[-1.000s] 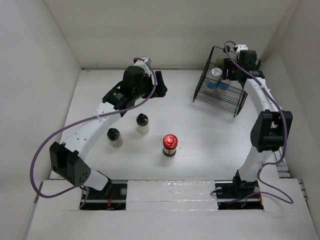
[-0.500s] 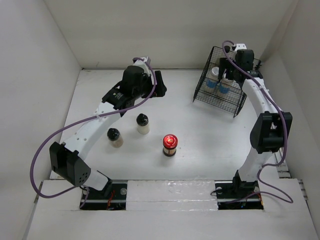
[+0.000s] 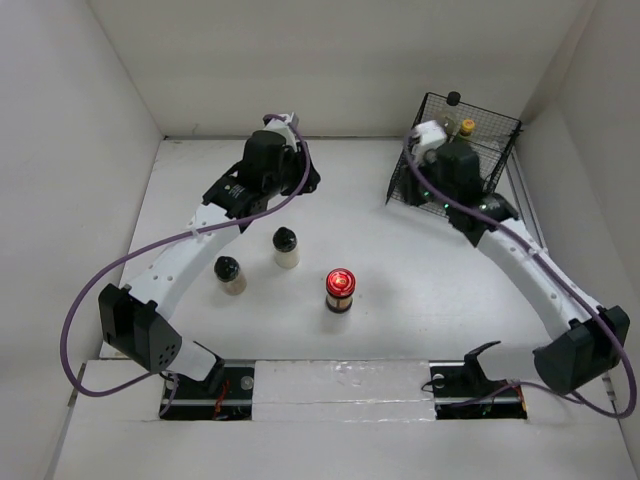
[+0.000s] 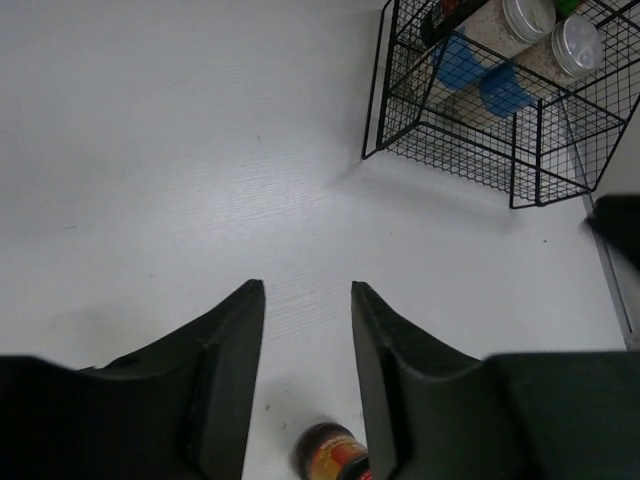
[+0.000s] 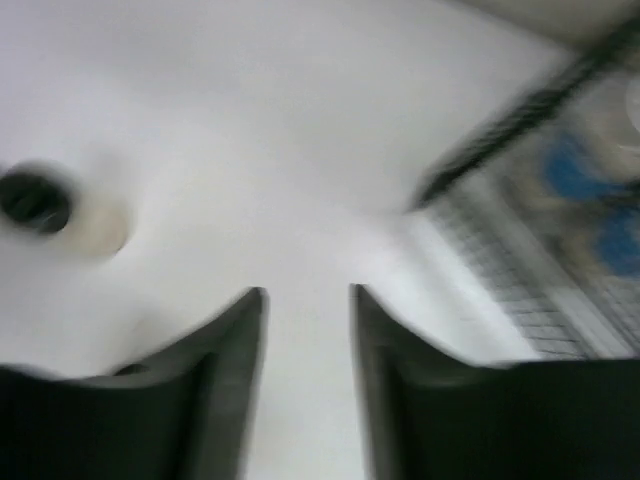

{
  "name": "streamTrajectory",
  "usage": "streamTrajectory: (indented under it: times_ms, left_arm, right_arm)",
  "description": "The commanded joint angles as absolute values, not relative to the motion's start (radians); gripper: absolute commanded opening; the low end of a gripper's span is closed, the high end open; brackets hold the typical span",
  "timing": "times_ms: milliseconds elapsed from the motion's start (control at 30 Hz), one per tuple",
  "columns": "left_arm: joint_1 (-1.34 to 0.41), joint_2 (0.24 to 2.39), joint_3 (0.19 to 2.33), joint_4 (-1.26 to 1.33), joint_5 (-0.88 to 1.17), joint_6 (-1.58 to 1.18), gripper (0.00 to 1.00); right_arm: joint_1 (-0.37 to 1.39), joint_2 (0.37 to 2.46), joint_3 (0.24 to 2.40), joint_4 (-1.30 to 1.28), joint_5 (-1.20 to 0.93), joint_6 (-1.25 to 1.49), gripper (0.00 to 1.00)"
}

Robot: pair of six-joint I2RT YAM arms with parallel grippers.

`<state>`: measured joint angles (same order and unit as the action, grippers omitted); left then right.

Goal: Organize the condiment bottles

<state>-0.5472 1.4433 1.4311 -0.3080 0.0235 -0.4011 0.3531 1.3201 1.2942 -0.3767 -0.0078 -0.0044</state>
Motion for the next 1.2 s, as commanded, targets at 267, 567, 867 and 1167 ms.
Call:
streamTrajectory:
  times_ms: [267, 567, 867, 1167]
  left_arm:
    - [-0.517, 1.445, 1.592, -0.394, -0.207, -0.308, 0.59]
    - [-0.517, 1.459, 1.609, -0.416, -0.17, -0.308, 0.84]
    - [-0.517, 1.44, 1.565, -0.407, -0.094, -0.347, 0.84]
    - [-0.517, 1.422, 1.532, -0.397, -0.069, -0.356, 0.84]
  right_arm:
    - [0.848, 1.287, 1.201, -0.583, -0.25, -0.117, 1.0]
    - [0.948, 1.357, 1.157, -0.586, -0.239, -0.091, 1.0]
    - [0.96, 1.405, 1.098, -0.471, -0.13, -0.044, 1.0]
    - [0.969, 1.477, 1.085, -0.402, -0.061, -0.015, 0.72]
